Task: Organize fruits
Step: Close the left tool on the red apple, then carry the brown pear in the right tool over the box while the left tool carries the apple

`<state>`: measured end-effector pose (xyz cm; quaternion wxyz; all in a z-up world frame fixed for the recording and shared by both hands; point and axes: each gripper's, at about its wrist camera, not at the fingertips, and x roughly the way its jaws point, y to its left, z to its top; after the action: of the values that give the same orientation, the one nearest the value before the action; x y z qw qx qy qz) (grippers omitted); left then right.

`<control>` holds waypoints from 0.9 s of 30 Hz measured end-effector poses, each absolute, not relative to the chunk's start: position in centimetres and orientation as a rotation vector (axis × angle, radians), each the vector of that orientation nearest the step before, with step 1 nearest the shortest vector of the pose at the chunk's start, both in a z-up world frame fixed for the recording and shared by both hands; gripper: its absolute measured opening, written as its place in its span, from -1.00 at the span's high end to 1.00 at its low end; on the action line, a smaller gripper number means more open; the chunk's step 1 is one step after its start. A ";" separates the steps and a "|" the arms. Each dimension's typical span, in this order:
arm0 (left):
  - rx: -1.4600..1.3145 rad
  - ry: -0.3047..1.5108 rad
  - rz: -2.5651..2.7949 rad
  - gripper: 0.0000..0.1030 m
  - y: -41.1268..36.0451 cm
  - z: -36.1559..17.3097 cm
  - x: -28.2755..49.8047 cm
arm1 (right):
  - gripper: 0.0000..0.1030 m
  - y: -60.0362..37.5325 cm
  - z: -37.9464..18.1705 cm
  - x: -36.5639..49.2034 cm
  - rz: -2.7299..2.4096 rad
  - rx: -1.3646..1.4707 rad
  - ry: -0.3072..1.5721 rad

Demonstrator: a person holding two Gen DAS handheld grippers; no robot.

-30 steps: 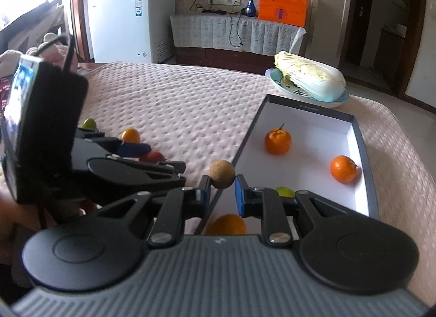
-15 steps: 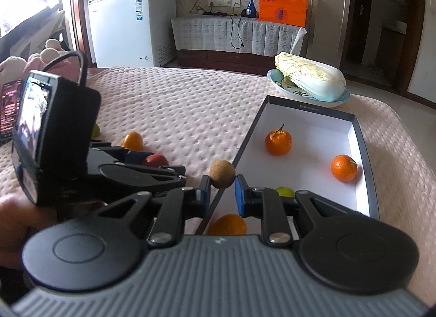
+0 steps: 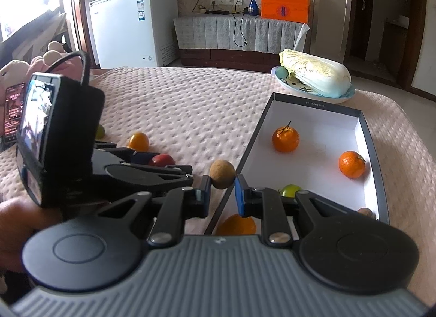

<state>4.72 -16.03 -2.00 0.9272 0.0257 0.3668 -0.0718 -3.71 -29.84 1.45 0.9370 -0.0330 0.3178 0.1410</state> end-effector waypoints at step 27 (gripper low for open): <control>0.035 0.723 -0.092 0.27 -14.0 -0.5 2.0 | 0.58 -28.8 1.6 -4.2 0.333 -0.035 0.627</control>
<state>1.99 -13.96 -0.47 0.9342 0.0169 0.3535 -0.0452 -4.15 -28.77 1.57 0.9375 -0.0172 0.3071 0.1628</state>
